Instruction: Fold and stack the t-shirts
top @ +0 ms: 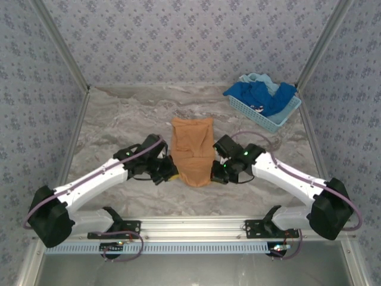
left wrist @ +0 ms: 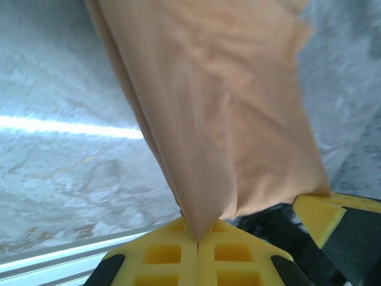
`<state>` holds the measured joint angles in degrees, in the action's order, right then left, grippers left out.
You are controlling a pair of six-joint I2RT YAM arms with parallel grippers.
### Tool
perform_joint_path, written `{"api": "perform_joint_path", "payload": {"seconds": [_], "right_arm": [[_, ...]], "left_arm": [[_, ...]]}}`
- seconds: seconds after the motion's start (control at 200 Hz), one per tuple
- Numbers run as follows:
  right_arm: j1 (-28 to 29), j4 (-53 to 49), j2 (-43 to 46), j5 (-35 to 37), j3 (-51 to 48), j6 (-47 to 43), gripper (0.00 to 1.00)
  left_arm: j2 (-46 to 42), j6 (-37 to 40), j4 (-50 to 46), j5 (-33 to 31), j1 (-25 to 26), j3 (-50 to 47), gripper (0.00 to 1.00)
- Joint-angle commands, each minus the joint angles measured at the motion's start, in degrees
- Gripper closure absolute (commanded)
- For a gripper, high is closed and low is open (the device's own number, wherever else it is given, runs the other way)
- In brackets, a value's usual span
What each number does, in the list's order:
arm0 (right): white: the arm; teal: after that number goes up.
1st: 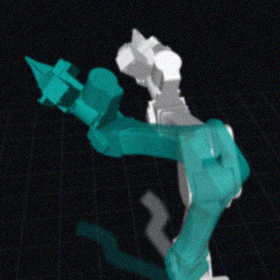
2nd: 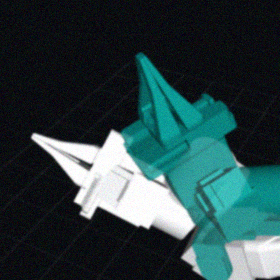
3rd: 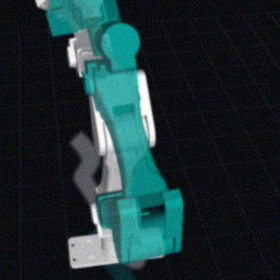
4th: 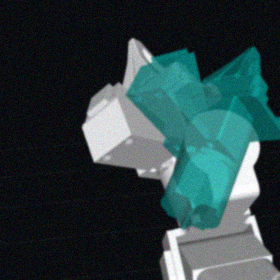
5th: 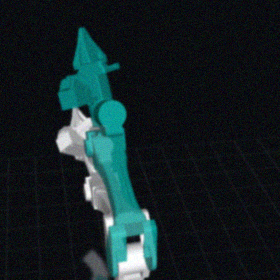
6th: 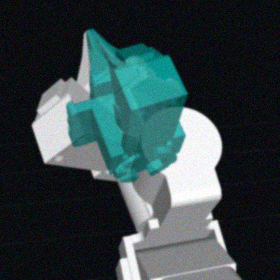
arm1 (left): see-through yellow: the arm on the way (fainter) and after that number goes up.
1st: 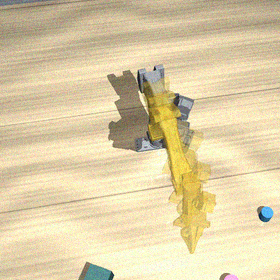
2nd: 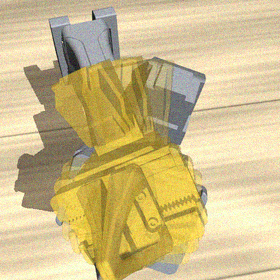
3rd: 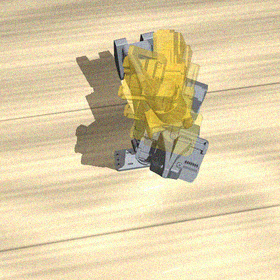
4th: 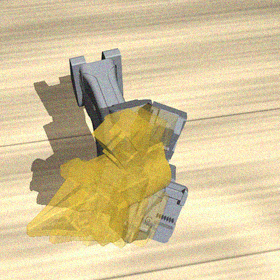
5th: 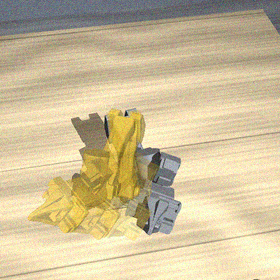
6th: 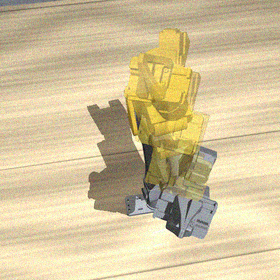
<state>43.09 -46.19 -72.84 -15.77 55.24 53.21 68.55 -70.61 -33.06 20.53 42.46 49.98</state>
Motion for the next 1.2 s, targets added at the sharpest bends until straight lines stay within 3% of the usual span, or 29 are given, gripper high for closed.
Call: {"api": "perform_joint_path", "payload": {"seconds": [0.0, 0.22, 0.445, 0.749, 0.769, 0.824, 0.914, 0.944, 0.979, 1.074, 1.194], "right_arm": [[-3.04, -4.39, 0.16, 0.42, 5.05, 1.15, 1.00], [-10.86, -2.50, -5.22, -2.12, 12.58, 0.21, 1.00], [-16.31, -0.66, -15.33, -2.51, 23.81, -1.79, 1.00], [-23.61, 10.60, -38.01, -5.47, 39.09, -4.44, 1.00], [-23.82, 11.39, -39.87, -5.95, 40.57, -5.18, 0.95], [-24.68, 14.50, -44.83, -7.23, 44.82, -6.67, 0.82], [-26.07, 16.82, -50.95, -10.22, 50.41, -8.38, 0.61], [-26.25, 16.20, -51.70, -9.91, 51.62, -9.29, 0.56], [-26.39, 15.73, -51.54, -9.44, 52.44, -10.42, 0.43], [-26.82, 13.85, -47.94, -7.58, 50.50, -12.17, 0.39], [-26.58, 15.18, -39.05, -4.25, 40.57, -14.54, 0.46]], "left_arm": [[-0.16, -1.84, -2.29, -1.12, -3.16, 4.05, 1.00], [5.76, -1.29, 2.75, 2.15, -11.11, 9.79, 1.00], [16.05, 1.05, 2.03, 4.71, -16.57, 20.17, 1.00], [39.76, 3.09, 7.44, 8.32, -23.95, 36.15, 1.00], [41.81, 3.44, 7.47, 8.73, -24.39, 37.93, 1.00], [46.60, 4.26, 7.08, 9.02, -25.60, 42.23, 0.89], [51.63, 5.79, 7.64, 9.16, -27.25, 48.28, 0.53], [52.18, 6.87, 7.42, 8.92, -27.42, 49.75, 0.43], [51.94, 8.50, 6.20, 8.13, -27.52, 51.22, 0.35], [48.14, 11.41, 3.79, 6.94, -26.88, 49.87, 0.33], [35.50, 8.75, 4.77, 3.45, -24.40, 34.75, 0.40]]}}
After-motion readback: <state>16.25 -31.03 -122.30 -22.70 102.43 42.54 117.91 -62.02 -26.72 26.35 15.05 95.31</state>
